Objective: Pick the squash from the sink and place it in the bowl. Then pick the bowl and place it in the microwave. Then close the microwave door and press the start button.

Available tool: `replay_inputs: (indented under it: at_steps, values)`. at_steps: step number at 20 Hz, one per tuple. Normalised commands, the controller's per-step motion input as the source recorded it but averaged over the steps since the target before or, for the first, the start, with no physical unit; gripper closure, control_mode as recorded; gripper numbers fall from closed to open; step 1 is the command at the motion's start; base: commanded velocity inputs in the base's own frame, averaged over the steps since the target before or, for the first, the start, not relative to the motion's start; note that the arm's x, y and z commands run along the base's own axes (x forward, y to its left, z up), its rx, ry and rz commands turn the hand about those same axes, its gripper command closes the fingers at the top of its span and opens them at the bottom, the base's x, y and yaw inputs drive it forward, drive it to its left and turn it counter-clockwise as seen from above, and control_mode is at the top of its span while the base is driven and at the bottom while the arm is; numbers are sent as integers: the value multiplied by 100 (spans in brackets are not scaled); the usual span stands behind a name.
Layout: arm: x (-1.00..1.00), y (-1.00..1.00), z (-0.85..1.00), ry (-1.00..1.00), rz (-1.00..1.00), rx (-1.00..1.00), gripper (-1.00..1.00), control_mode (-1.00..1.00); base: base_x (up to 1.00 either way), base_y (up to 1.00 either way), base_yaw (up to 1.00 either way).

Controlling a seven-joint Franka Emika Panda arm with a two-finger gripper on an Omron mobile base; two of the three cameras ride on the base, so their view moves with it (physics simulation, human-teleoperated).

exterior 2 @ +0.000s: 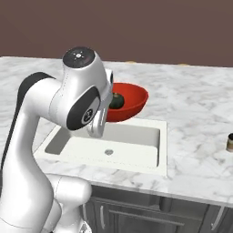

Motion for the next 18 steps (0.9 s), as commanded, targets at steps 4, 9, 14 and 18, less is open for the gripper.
replay_inputs:
  at_steps: [4, 9, 14, 18]
  values:
    - [0, 0, 0, 0, 0, 0, 100, 100, -89, 0, -3]
    - [0, 0, 0, 0, 0, 0, 100, 100, -83, 6, -3]
    - [0, 0, 0, 0, 0, 0, 100, 100, -13, 2, -16]
    - [0, 0, 0, 0, 0, 0, 100, 100, -1, 0, -73]
